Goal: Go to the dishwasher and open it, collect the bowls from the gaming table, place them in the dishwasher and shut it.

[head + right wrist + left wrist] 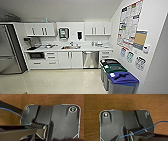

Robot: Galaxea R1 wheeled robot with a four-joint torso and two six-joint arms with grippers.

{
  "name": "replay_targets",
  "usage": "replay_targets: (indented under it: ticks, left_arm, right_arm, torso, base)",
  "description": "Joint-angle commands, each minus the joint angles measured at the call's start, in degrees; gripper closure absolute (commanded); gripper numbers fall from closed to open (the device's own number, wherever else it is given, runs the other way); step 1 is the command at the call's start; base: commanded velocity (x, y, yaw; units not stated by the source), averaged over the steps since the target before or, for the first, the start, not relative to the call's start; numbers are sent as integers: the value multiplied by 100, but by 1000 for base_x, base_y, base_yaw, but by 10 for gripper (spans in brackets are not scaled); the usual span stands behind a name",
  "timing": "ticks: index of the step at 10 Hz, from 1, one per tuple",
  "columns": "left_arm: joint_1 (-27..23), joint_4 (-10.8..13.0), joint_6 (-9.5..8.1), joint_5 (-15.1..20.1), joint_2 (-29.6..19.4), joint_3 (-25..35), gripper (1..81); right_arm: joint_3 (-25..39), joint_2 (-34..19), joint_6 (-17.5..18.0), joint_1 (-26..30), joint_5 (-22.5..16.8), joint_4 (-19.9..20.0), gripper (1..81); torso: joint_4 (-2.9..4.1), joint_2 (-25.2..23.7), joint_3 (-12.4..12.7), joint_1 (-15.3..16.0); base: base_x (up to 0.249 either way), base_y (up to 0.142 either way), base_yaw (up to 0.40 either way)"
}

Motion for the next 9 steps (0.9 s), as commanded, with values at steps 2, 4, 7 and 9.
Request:
replay_targets:
  ticks: [2,4,7,9]
  left_arm:
    - [-332,35,21,274,-82,43,10]
    - [-332,35,21,274,-82,35,10]
    - [-332,35,21,274,-82,34,10]
    - [-332,35,22,274,-91,34,10]
  right_arm:
    - [50,-46,-17,312,-275,-12,10]
    - [50,-46,-17,312,-275,-12,10]
    - [50,-46,-17,312,-275,-12,10]
    - [41,-46,-17,303,-275,-3,10]
  torso:
    - [0,0,0,0]
    - [0,0,0,2]
    - [0,0,0,0]
    - [0,0,0,0]
  base:
    - [125,0,0]
    - [125,0,0]
    - [125,0,0]
    - [125,0,0]
